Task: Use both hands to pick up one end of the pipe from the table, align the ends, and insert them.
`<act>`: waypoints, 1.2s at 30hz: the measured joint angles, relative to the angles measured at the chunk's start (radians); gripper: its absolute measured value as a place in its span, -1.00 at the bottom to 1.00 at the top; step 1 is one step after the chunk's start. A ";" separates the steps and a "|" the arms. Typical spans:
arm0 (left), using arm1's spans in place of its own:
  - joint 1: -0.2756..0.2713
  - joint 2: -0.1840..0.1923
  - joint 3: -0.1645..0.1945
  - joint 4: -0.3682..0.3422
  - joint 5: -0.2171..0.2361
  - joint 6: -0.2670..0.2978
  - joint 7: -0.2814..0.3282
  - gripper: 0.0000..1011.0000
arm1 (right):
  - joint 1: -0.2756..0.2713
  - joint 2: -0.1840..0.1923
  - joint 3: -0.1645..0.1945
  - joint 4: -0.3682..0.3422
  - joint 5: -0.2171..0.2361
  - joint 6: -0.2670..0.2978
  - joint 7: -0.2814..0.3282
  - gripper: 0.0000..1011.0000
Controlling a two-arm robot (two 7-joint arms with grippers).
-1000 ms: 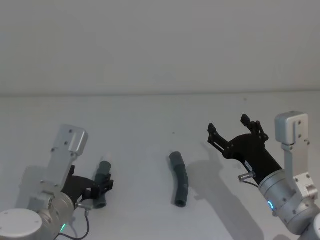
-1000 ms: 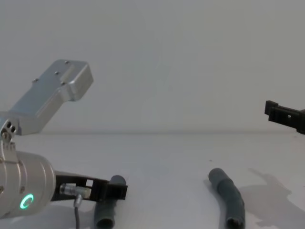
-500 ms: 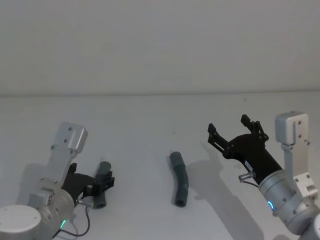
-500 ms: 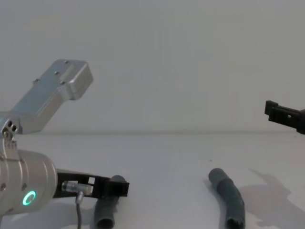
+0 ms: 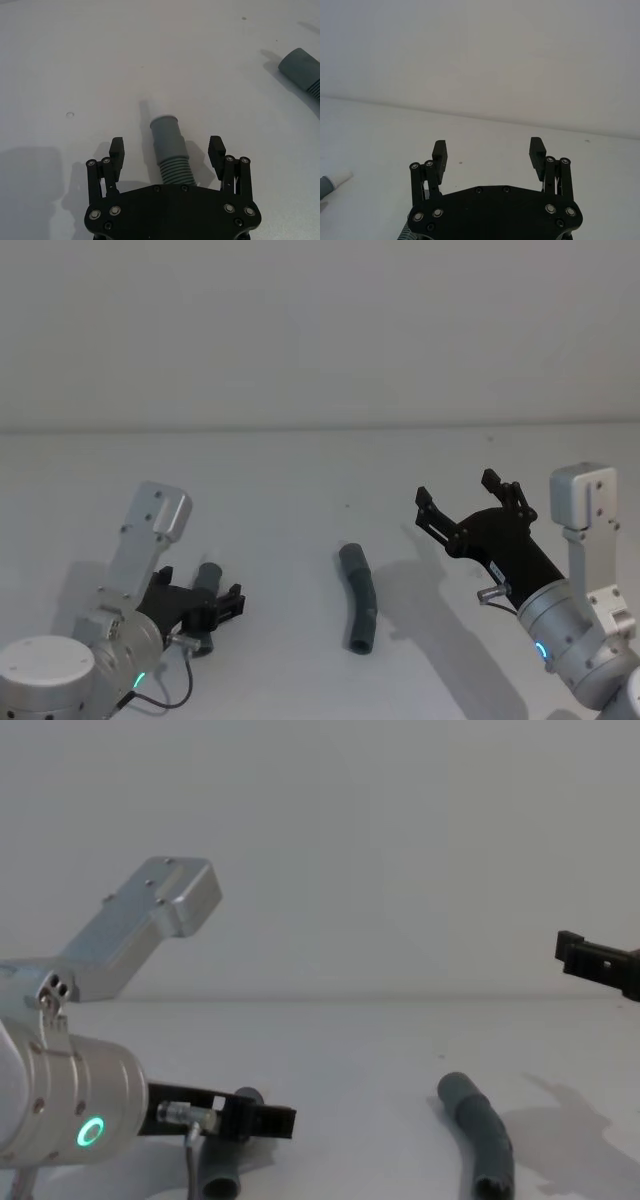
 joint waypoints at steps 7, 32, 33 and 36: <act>-0.011 -0.003 0.004 0.015 0.002 0.003 -0.009 0.98 | 0.000 0.000 0.000 0.000 0.000 0.000 0.000 0.98; -0.015 -0.001 0.009 0.023 0.014 0.014 -0.034 0.98 | 0.000 0.000 0.000 0.000 0.000 0.000 0.000 0.98; -0.015 0.000 0.009 0.023 0.014 0.014 -0.035 0.98 | 0.000 0.000 0.000 0.000 0.000 0.000 0.000 0.98; -0.015 0.000 0.010 0.023 0.015 0.014 -0.037 0.98 | 0.000 0.000 0.000 0.000 0.000 0.000 0.000 0.98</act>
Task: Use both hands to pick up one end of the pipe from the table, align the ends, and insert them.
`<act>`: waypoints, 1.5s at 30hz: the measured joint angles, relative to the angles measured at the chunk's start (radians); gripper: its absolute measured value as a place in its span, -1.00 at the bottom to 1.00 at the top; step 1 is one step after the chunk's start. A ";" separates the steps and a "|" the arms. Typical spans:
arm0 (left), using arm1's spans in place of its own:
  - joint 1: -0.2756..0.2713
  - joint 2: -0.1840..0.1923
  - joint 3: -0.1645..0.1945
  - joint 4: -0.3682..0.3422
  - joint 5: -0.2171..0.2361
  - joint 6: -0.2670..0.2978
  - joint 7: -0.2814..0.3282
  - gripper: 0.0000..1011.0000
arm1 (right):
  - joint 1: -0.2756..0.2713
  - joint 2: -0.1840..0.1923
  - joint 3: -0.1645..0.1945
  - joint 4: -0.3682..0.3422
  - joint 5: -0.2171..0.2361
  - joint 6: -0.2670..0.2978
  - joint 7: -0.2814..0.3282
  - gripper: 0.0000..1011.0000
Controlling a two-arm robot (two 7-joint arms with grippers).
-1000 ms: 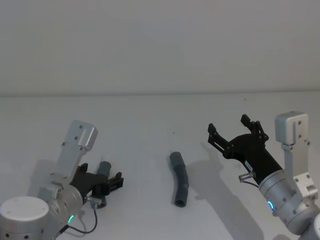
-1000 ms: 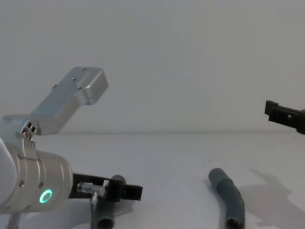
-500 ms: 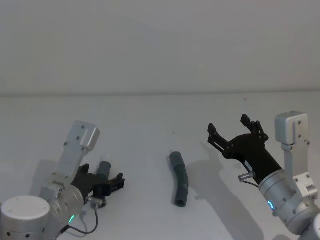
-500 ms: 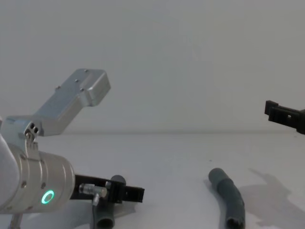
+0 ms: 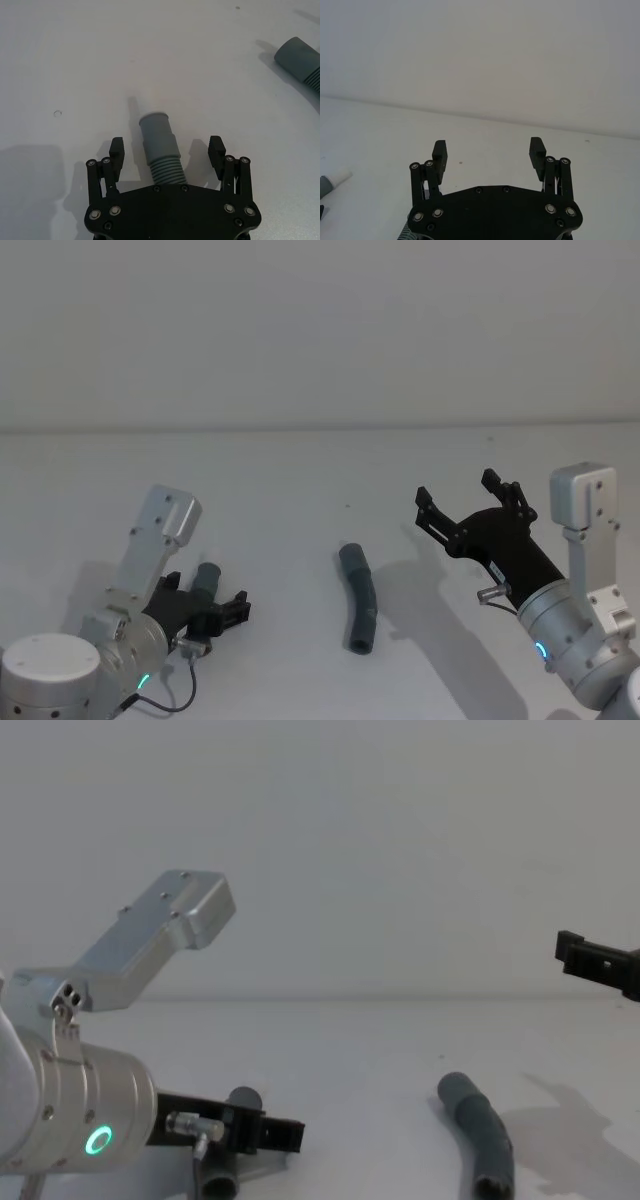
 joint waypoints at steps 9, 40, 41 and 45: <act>0.001 0.001 0.000 0.001 0.001 0.000 -0.004 0.67 | 0.000 0.000 0.000 0.000 0.000 0.000 0.000 0.98; 0.002 0.002 0.000 0.001 0.003 0.001 -0.006 -0.34 | 0.000 0.000 0.000 0.000 0.000 0.000 0.000 0.98; 0.002 0.002 0.000 0.001 0.002 0.001 -0.006 -0.34 | 0.000 0.000 0.000 0.000 0.000 0.000 0.000 0.98; 0.002 0.002 0.000 0.001 0.003 0.001 -0.006 -0.34 | 0.000 0.000 0.000 0.000 0.000 0.000 0.000 0.98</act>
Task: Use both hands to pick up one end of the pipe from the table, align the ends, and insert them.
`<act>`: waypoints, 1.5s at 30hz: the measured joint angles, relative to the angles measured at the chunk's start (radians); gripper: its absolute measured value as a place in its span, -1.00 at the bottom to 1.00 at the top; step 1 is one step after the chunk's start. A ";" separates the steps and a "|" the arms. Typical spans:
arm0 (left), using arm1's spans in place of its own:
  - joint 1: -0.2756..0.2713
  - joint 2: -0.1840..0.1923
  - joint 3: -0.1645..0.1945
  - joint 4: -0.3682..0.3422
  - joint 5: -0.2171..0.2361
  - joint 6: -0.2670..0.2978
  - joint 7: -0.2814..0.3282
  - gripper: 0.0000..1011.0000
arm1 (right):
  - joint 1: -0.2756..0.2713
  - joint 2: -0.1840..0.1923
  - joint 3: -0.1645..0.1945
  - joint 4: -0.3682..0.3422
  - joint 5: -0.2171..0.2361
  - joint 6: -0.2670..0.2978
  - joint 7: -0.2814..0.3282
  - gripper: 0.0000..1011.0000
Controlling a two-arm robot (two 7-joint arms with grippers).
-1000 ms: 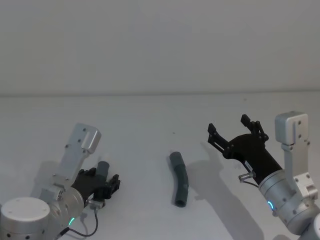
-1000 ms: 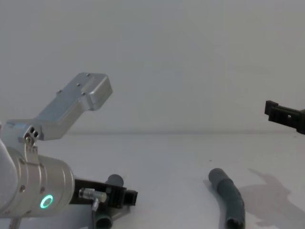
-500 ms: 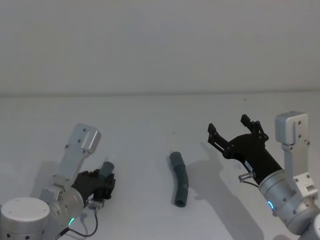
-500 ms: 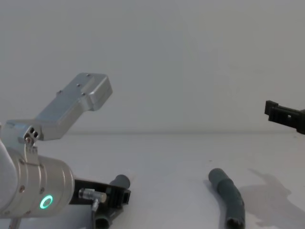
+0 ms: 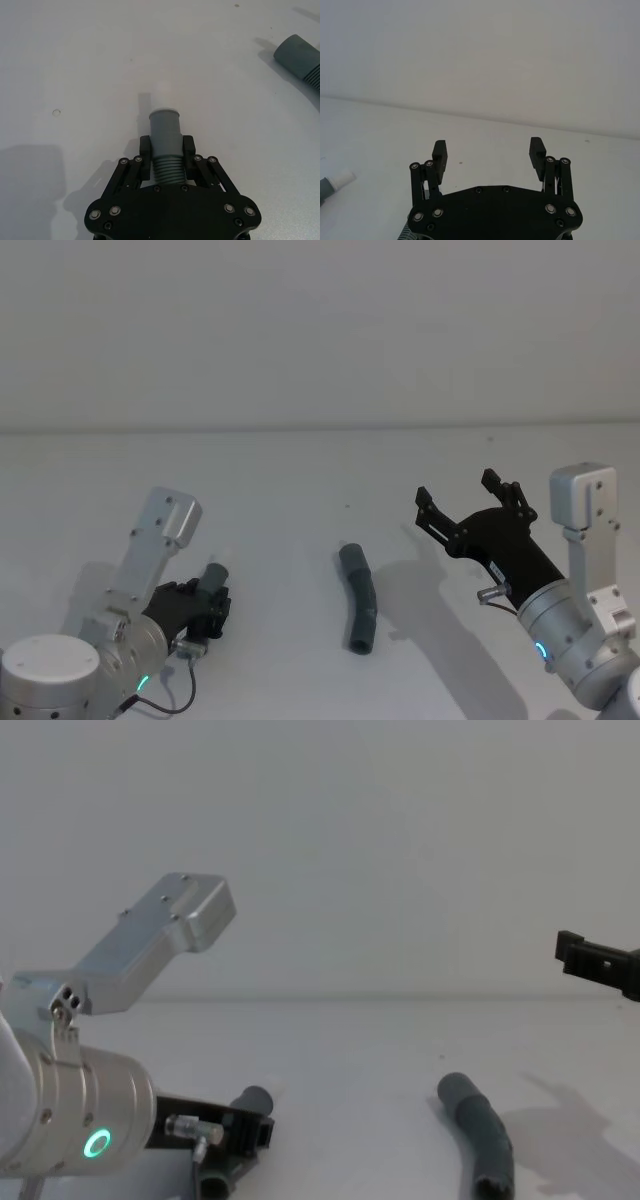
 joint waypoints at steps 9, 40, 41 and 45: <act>-0.001 0.001 0.000 0.001 0.000 0.000 -0.002 -0.34 | 0.000 0.000 0.000 0.000 0.000 0.000 0.000 0.98; -0.176 0.194 -0.001 0.182 -0.055 -0.378 -0.423 -0.34 | 0.000 0.000 0.000 0.000 0.000 0.000 0.000 0.98; -0.182 0.201 0.002 0.189 -0.055 -0.393 -0.439 -0.34 | 0.000 0.000 0.000 0.000 0.000 0.000 0.000 0.98; -0.205 0.226 0.013 0.211 -0.054 -0.454 -0.498 -0.34 | 0.000 0.000 0.000 0.000 0.000 0.000 0.000 0.98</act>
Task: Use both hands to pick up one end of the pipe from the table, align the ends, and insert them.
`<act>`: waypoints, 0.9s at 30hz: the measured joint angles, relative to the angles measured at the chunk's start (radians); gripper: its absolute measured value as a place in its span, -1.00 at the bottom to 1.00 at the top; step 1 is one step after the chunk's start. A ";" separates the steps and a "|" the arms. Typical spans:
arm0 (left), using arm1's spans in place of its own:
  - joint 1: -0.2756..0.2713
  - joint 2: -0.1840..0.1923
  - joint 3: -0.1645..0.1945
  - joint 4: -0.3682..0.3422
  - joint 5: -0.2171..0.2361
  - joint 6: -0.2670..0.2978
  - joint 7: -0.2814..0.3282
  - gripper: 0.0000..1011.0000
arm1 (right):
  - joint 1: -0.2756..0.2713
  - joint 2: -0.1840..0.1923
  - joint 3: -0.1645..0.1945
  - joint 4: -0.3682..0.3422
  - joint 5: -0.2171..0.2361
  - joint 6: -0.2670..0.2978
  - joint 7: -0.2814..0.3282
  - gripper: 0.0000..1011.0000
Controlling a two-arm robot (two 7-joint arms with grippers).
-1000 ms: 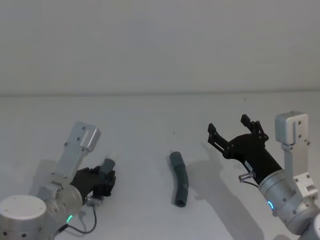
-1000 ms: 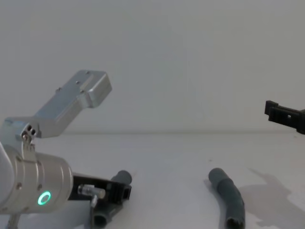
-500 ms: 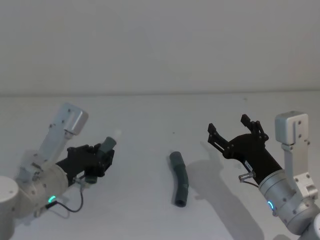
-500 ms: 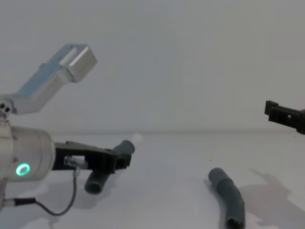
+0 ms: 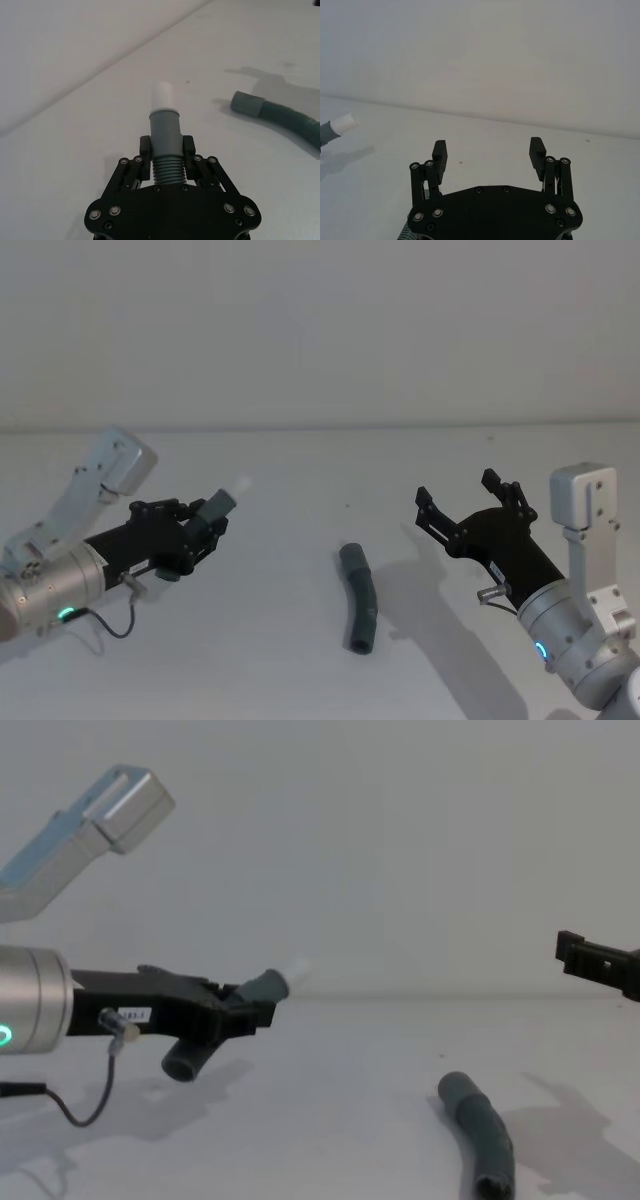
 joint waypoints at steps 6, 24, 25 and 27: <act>-0.040 0.039 0.025 0.038 0.009 -0.094 -0.087 -0.34 | 0.000 0.000 0.000 0.000 0.000 0.000 0.000 0.98; -0.161 0.101 0.107 0.153 0.062 -0.400 -0.306 -0.34 | 0.000 0.000 0.000 0.000 0.000 0.000 0.000 0.98; -0.172 0.103 0.114 0.166 0.066 -0.429 -0.321 -0.34 | 0.000 0.000 0.000 0.000 0.000 0.000 0.000 0.98; -0.188 0.103 0.123 0.184 0.072 -0.475 -0.343 -0.34 | 0.000 0.000 0.000 0.000 0.000 0.000 0.000 0.98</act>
